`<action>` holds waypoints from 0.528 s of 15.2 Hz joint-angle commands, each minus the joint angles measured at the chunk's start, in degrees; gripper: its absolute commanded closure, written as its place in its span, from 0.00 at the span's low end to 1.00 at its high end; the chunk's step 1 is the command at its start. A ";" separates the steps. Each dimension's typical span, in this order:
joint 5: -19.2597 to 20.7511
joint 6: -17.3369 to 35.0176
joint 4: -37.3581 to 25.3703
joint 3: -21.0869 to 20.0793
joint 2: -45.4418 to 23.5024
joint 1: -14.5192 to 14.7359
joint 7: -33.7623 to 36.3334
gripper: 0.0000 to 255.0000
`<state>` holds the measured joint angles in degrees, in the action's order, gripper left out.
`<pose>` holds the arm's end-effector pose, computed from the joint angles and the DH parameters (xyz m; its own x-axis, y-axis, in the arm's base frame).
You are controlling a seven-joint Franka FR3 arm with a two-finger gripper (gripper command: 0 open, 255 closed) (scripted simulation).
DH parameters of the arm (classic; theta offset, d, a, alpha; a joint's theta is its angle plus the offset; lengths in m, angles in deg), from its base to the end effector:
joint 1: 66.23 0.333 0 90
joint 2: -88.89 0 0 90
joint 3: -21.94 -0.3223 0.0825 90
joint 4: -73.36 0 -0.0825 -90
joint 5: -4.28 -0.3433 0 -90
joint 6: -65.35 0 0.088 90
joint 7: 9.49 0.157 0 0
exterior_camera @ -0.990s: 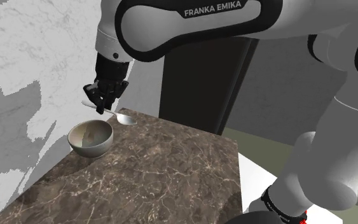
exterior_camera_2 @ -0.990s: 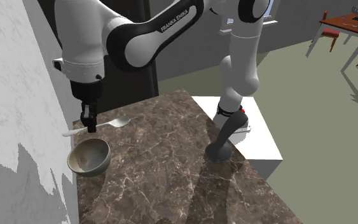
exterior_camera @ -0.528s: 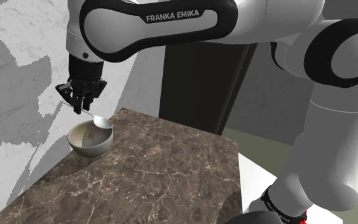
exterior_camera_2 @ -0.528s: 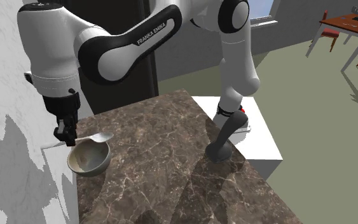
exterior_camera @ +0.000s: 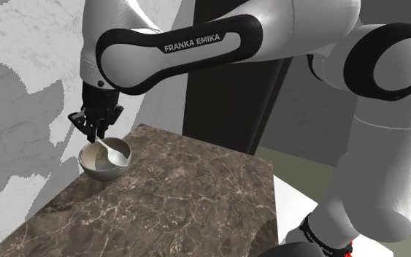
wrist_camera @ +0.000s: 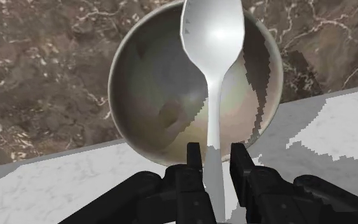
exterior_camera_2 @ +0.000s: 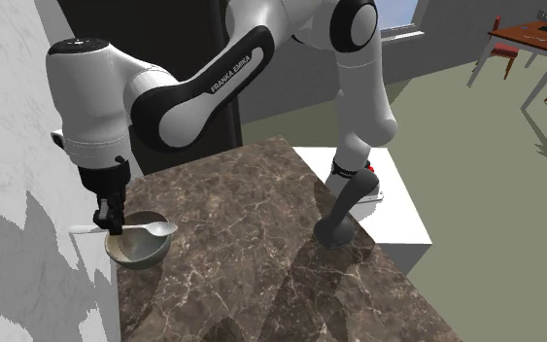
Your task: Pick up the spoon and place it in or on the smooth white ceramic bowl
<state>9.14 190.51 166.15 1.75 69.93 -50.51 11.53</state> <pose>0.5457 0.3579 0.4394 0.9435 0.2446 0.2237 0.2760 -0.9535 -0.1213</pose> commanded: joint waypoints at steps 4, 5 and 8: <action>0.47 3.61 2.75 0.23 -1.01 0.05 0.24 1.00; 0.55 4.11 3.10 0.27 -1.18 0.06 0.28 1.00; 0.55 4.11 3.10 0.27 -1.18 0.06 0.28 1.00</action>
<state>9.69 194.57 169.03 2.00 68.89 -50.46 11.80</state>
